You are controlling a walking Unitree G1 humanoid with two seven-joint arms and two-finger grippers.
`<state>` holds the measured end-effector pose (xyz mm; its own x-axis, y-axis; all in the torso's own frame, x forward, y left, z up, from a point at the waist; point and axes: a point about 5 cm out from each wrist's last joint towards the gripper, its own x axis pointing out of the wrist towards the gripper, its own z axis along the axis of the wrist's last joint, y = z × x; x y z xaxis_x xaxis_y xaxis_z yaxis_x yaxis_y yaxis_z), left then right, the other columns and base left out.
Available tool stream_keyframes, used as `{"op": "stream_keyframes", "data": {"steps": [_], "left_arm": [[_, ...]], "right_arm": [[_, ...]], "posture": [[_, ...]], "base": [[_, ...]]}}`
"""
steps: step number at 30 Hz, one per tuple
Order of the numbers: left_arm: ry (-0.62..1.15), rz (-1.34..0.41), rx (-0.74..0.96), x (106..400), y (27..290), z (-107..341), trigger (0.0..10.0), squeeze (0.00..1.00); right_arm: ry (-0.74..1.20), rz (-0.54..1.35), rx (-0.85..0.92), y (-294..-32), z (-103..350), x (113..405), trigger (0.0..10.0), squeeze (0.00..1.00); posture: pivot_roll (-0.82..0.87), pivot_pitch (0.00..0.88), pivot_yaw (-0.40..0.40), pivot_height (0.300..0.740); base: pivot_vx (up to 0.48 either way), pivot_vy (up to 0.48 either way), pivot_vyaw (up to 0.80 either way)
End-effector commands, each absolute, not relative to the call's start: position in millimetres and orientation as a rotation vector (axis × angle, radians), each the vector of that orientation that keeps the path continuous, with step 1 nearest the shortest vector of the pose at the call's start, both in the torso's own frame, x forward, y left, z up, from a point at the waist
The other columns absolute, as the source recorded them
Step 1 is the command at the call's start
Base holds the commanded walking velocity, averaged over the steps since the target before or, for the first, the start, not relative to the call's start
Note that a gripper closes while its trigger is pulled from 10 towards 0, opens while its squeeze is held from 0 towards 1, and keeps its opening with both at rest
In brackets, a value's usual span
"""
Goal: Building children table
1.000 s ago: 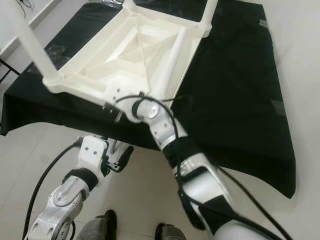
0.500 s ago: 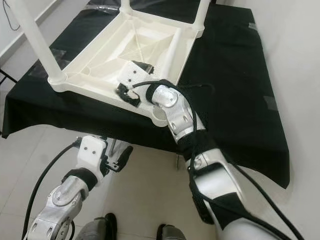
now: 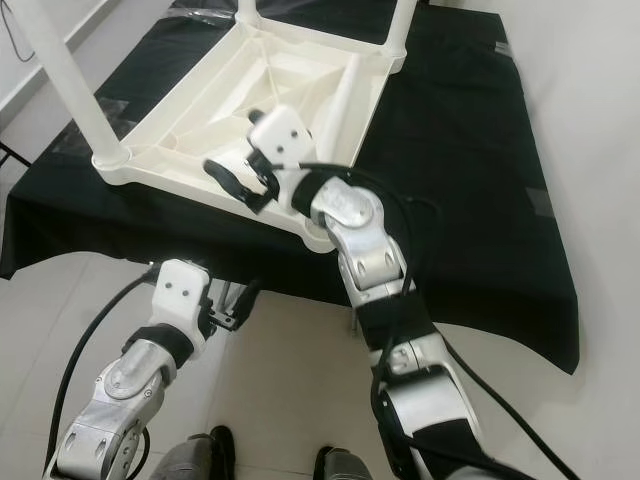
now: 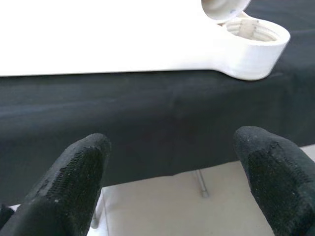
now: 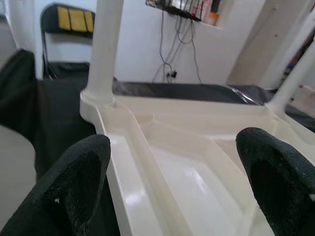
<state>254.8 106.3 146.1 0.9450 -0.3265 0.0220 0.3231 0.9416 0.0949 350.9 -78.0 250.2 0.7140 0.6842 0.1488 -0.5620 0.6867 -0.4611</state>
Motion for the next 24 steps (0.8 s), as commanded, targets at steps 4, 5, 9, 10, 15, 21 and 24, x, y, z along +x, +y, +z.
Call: {"op": "stream_keyframes", "data": {"steps": [4,5,9,10,15,21,24], "left_arm": [[-0.033,-0.305,0.109,258.3,115.1,143.7,10.0,0.00],[-0.033,-0.305,0.109,258.3,115.1,143.7,10.0,0.00],[-0.032,-0.290,0.143,264.1,119.0,145.2,10.0,0.00],[-0.029,-0.285,0.156,266.3,120.6,145.4,10.0,0.00],[-0.032,-0.279,0.159,269.5,122.6,147.7,10.0,0.00],[-0.067,-0.283,0.168,270.6,122.8,152.5,10.0,0.00],[-0.071,-0.286,0.169,270.8,122.8,153.2,10.0,0.00]], "right_arm": [[-0.283,0.644,-0.401,-84.5,233.6,343.1,10.0,0.00],[-0.283,0.644,-0.401,-84.5,233.6,343.1,10.0,0.00],[-0.255,0.535,-0.262,-98.4,228.0,342.3,10.0,0.00],[-0.249,0.510,-0.218,-102.3,227.2,341.8,10.0,0.00],[-0.240,0.497,-0.145,-104.4,226.0,340.1,10.0,0.00],[-0.271,0.512,-0.101,-98.3,233.6,338.3,10.0,0.00],[-0.275,0.513,-0.098,-97.5,234.6,337.9,10.0,0.00]], "posture": [[0.01,0.195,-0.059,0.740],[0.01,0.195,-0.059,0.740],[0.00,0.195,-0.046,0.740],[0.00,0.195,-0.044,0.740],[0.01,0.192,-0.043,0.740],[0.01,0.188,-0.038,0.740],[0.02,0.187,-0.036,0.740]], "base": [[0.000,0.000,0.00],[0.000,0.000,0.00],[0.000,0.120,0.00],[0.000,0.480,0.00],[0.000,0.480,-0.64],[0.000,0.160,-0.80],[0.000,0.000,-0.80]]}}
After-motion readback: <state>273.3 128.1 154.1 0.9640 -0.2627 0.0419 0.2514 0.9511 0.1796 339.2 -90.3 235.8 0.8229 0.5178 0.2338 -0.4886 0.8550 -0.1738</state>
